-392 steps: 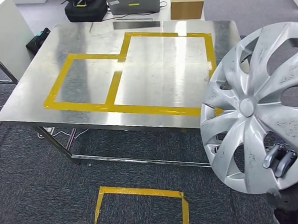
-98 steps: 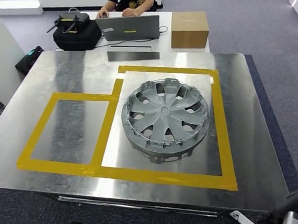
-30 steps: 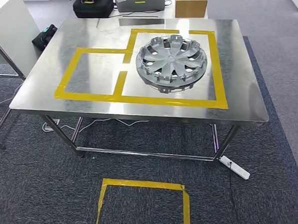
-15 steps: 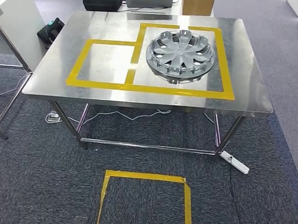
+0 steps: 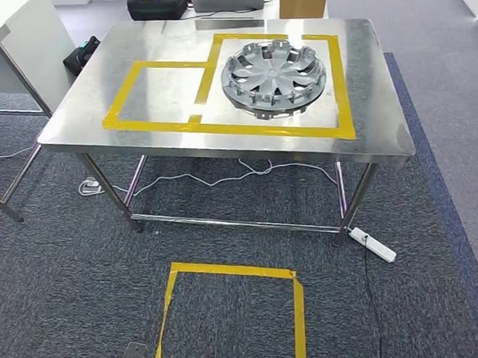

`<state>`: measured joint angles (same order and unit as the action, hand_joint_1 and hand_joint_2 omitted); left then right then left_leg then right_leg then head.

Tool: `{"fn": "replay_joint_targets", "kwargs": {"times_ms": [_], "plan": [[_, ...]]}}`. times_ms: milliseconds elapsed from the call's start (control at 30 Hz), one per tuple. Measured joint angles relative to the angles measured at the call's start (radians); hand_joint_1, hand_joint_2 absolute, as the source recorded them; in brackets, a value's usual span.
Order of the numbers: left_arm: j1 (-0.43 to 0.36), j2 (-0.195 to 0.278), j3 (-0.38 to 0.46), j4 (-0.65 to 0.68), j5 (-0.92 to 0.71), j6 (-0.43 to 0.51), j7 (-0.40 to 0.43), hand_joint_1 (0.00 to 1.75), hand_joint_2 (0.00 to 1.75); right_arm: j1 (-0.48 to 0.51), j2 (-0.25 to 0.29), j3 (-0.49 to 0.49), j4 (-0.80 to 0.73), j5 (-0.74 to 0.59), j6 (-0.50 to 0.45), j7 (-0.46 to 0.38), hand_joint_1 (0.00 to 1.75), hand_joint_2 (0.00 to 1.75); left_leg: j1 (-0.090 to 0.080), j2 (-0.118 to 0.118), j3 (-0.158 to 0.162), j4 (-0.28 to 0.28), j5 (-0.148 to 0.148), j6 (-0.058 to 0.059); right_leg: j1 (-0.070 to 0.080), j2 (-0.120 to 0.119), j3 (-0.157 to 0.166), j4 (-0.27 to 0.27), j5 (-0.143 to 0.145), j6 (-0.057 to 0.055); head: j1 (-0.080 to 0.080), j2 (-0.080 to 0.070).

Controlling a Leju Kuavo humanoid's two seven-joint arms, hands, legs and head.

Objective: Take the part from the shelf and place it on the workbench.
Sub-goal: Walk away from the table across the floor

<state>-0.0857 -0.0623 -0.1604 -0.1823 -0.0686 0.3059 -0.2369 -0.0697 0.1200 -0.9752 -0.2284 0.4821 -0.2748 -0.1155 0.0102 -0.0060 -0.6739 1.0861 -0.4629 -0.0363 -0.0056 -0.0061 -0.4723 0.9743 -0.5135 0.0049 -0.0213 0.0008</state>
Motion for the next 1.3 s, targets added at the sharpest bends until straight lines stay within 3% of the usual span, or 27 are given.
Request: {"fn": "replay_joint_targets", "kwargs": {"times_ms": [67,100,133,167,233,300,433,500,567,600,633,700,767,833,900,967,1067,1100,1133,1200,1233,1300], "plan": [[0.0,0.0,-0.002,0.0,-0.004,0.003,0.0,0.0,0.0,0.001,0.002,0.003,0.001,0.005,0.015,-0.005,0.0,0.0,0.0,0.0,-0.035,0.127,-0.072,-0.005,0.001,0.0,-0.011,0.002,0.013,-0.003,-0.002,0.0],[0.0,0.0,-0.003,0.0,-0.005,0.005,0.001,0.0,0.0,0.001,0.004,0.006,0.002,0.009,0.021,-0.007,0.0,0.0,0.0,0.0,-0.039,0.163,-0.08,-0.006,0.001,0.0,-0.016,0.003,0.018,-0.002,-0.002,0.0],[0.0,0.0,-0.004,0.0,-0.006,0.009,0.002,0.0,0.0,0.002,0.006,0.009,0.003,0.015,0.026,-0.011,0.0,0.0,0.0,0.0,-0.026,0.164,-0.069,-0.006,0.001,0.0,-0.02,0.005,0.022,0.0,-0.002,0.0],[0.0,0.0,-0.004,0.0,-0.007,0.012,0.002,0.0,0.0,0.003,0.008,0.014,0.004,0.021,0.031,-0.014,0.0,0.0,0.0,0.0,0.004,0.127,-0.043,-0.004,0.001,0.0,-0.024,0.007,0.025,0.002,-0.002,0.0],[0.0,0.0,-0.005,0.0,-0.011,0.016,0.003,0.0,0.0,0.003,0.014,0.022,0.005,0.029,0.041,-0.021,0.0,0.0,-0.001,0.001,0.088,-0.001,0.007,0.001,0.002,0.001,-0.032,0.01,0.026,0.007,-0.002,0.0],[0.0,0.0,-0.006,0.0,-0.014,0.017,0.003,0.0,0.0,0.001,0.017,0.029,0.006,0.031,0.048,-0.029,0.0,0.0,-0.002,0.0,0.137,-0.086,0.018,0.009,0.006,0.002,-0.039,0.015,0.027,0.016,-0.001,0.0],[-0.001,-0.002,-0.008,0.0,-0.018,0.018,0.003,0.0,0.0,0.001,0.02,0.035,0.006,0.033,0.056,-0.043,0.0,0.0,0.0,0.005,0.134,-0.107,0.011,0.034,0.006,0.006,-0.056,0.036,0.017,0.04,0.003,0.0],[-0.001,-0.002,-0.012,0.0,-0.024,0.019,0.003,0.0,0.0,0.002,0.02,0.038,0.006,0.038,0.059,-0.048,0.0,0.0,0.002,0.013,0.129,-0.109,0.016,0.045,0.004,0.006,-0.102,0.128,-0.037,0.049,0.009,0.0],[-0.001,-0.002,-0.018,0.0,-0.033,0.021,0.004,0.0,0.0,0.002,0.021,0.043,0.008,0.043,0.06,-0.052,0.0,0.0,-0.001,0.024,0.124,-0.109,0.018,0.05,0.003,0.006,-0.166,0.268,-0.097,0.055,0.013,0.0],[-0.001,-0.002,-0.021,0.0,-0.036,0.023,0.006,0.0,0.0,0.003,0.021,0.045,0.009,0.044,0.061,-0.051,0.0,0.0,-0.002,0.03,0.123,-0.109,0.019,0.051,0.003,0.006,-0.186,0.31,-0.107,0.057,0.013,0.0],[-0.001,-0.002,-0.022,0.0,-0.038,0.026,0.009,0.0,0.0,0.004,0.022,0.046,0.01,0.045,0.061,-0.05,0.0,0.0,-0.002,0.037,0.122,-0.109,0.019,0.052,0.003,0.005,-0.189,0.317,-0.098,0.058,0.013,0.0],[-0.001,-0.002,-0.023,0.0,-0.04,0.035,0.021,0.0,0.0,0.004,0.022,0.048,0.011,0.045,0.06,-0.046,0.0,0.0,-0.002,0.05,0.123,-0.108,0.02,0.05,0.002,-0.005,-0.138,0.219,-0.035,0.057,0.013,0.0],[-0.002,-0.002,-0.023,0.0,-0.043,0.053,0.041,0.0,0.0,0.0,0.025,0.049,0.012,0.046,0.06,-0.04,0.0,0.0,-0.007,0.064,0.124,-0.104,0.02,0.043,0.004,-0.039,-0.073,0.085,0.017,0.052,0.015,0.0],[-0.001,-0.002,-0.023,0.0,-0.048,0.082,0.063,0.0,0.0,-0.004,0.028,0.049,0.013,0.049,0.06,-0.036,0.0,0.0,-0.014,0.08,0.122,-0.101,0.021,0.033,0.008,-0.054,-0.055,0.033,0.027,0.041,0.014,0.0],[-0.001,-0.002,-0.023,0.0,-0.053,0.124,0.073,0.0,0.0,-0.001,0.03,0.049,0.013,0.051,0.059,-0.034,0.0,0.0,-0.013,0.094,0.121,-0.099,0.021,0.024,0.008,-0.034,-0.062,0.033,0.032,0.025,0.011,0.0],[-0.001,-0.003,-0.023,0.0,-0.06,0.176,0.073,0.0,0.0,0.002,0.031,0.049,0.013,0.052,0.056,-0.035,0.0,0.0,-0.01,0.07,0.106,-0.062,-0.012,0.013,0.004,-0.016,-0.065,0.032,0.04,0.011,0.01,0.0],[0.003,-0.004,-0.024,0.0,-0.074,0.239,0.084,0.0,0.0,0.0,0.035,0.049,0.014,0.054,0.054,-0.037,0.0,0.0,-0.008,0.021,0.03,0.113,-0.109,0.005,0.003,0.013,-0.075,0.031,0.05,-0.003,0.007,0.0],[0.005,-0.005,-0.025,0.0,-0.078,0.249,0.092,0.0,0.0,0.0,0.035,0.049,0.014,0.056,0.054,-0.037,0.0,0.0,-0.008,0.016,0.009,0.161,-0.124,0.006,0.004,0.025,-0.078,0.031,0.052,-0.004,0.006,0.0],[0.006,-0.005,-0.025,0.0,-0.08,0.255,0.101,0.0,0.0,0.001,0.035,0.049,0.014,0.057,0.054,-0.037,0.0,0.0,-0.008,0.013,0.002,0.178,-0.121,0.007,0.004,0.038,-0.08,0.032,0.054,-0.003,0.007,0.0],[0.007,-0.005,-0.027,0.0,-0.083,0.258,0.117,0.0,0.0,0.002,0.035,0.049,0.014,0.062,0.055,-0.035,0.0,0.0,-0.007,0.004,0.038,0.106,-0.065,0.013,0.003,0.063,-0.082,0.032,0.058,0.0,0.007,0.0],[0.007,-0.005,-0.028,0.0,-0.086,0.255,0.124,0.0,0.0,0.002,0.036,0.049,0.014,0.065,0.055,-0.034,0.0,0.0,-0.006,-0.014,0.07,0.042,-0.031,0.016,0.003,0.075,-0.083,0.033,0.059,0.003,0.006,0.0],[0.008,-0.005,-0.03,0.0,-0.092,0.242,0.132,0.0,0.0,-0.001,0.038,0.05,0.014,0.072,0.057,-0.028,0.0,0.0,0.0,-0.053,0.12,-0.064,0.001,0.021,0.005,0.097,-0.092,0.039,0.061,0.012,0.007,0.0]]}}
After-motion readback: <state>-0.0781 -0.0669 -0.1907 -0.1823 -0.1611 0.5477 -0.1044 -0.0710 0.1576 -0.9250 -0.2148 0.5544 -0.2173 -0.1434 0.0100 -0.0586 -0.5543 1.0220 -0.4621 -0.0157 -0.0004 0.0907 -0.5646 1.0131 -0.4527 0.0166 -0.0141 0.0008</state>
